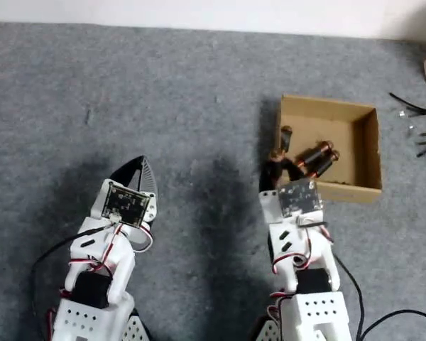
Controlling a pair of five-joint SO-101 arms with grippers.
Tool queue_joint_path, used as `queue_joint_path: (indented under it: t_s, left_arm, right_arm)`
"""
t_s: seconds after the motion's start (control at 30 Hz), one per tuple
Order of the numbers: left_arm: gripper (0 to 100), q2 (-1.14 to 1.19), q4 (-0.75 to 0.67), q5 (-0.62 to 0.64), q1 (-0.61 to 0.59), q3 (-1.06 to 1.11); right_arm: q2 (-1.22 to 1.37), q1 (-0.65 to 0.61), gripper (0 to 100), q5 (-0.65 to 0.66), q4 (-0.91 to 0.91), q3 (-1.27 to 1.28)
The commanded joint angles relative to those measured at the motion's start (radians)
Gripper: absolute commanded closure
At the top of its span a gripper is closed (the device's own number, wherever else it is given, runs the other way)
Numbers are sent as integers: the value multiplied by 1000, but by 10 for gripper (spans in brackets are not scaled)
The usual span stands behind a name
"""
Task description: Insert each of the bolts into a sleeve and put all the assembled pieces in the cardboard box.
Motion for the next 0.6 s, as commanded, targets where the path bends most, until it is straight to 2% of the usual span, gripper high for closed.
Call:
queue_joint_path:
  t_s: [0.0,0.17,0.37,0.57]
  left_arm:
    - [993,-5,2,-8,-5,21]
    - [993,-5,2,-8,-5,21]
    - [993,-5,2,-8,-5,21]
    - [993,-5,2,-9,-5,21]
  right_arm:
    - [21,16,994,-23,131,-180]
    - [374,24,994,-23,194,-572]
    - [954,128,994,-31,193,-986]
    - [1297,255,994,-259,194,-1244]
